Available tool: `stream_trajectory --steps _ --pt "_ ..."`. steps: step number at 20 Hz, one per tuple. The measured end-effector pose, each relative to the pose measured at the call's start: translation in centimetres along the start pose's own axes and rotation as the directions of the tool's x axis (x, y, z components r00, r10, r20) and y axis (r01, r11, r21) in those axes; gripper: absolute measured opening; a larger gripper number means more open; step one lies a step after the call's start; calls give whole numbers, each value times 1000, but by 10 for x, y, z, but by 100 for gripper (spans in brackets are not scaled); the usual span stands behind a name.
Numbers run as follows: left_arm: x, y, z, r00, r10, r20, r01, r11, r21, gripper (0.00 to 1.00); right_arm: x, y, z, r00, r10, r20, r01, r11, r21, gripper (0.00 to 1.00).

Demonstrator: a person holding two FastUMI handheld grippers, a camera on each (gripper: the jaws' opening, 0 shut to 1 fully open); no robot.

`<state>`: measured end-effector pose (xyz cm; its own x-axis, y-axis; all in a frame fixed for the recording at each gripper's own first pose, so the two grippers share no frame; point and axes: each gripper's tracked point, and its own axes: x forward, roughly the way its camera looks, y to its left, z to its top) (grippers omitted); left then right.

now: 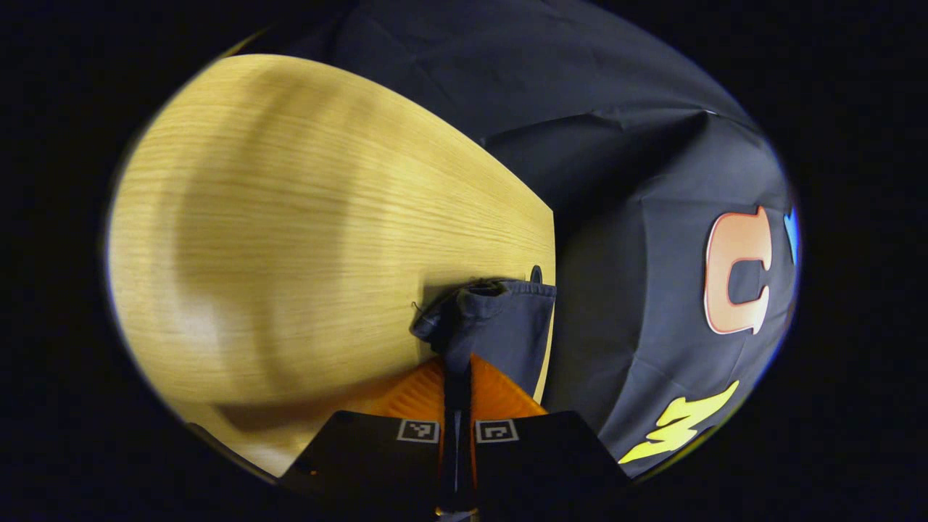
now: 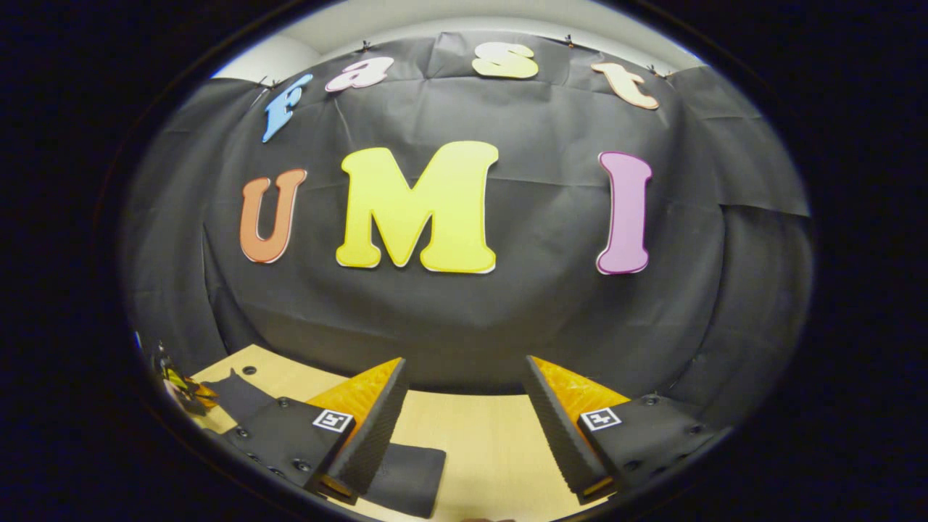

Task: Grasp the waist and the cuffs of the jeans and fold them to make the two legs overlap; first hold the waist and fold one-third of the jeans toward the cuffs, then hold the cuffs and fold the remaining one-third in the same direction to finish folding.

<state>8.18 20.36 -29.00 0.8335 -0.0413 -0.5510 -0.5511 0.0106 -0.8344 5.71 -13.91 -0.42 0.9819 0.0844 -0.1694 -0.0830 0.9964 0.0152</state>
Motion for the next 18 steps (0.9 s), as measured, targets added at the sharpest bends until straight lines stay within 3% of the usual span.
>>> stream_trajectory --steps 1,5,9,13,16,18 --pt "-1 -3 1 1000 2 10 -3 1000 25 4 -1 -2 1 1000 0 0 0 1000 -1 98" --pt "-9 -19 -3 999 2 33 -8 986 164 4 -4 -5 2 1000 0 -3 0 1000 7 95" --pt "-23 -57 -9 997 -35 64 9 932 363 3 -8 -7 8 1000 4 6 -4 1000 -1 96" --pt "-47 -99 -33 991 -94 94 15 780 626 3 -11 -12 6 1000 -3 -12 2 1000 -2 95" --pt "-65 -140 -60 983 -162 88 43 665 745 4 -14 -16 7 1000 -10 -18 10 1000 -3 95" --pt "-77 -157 -75 978 -191 89 37 573 819 3 -15 -15 6 1000 -5 -25 5 1000 2 95"
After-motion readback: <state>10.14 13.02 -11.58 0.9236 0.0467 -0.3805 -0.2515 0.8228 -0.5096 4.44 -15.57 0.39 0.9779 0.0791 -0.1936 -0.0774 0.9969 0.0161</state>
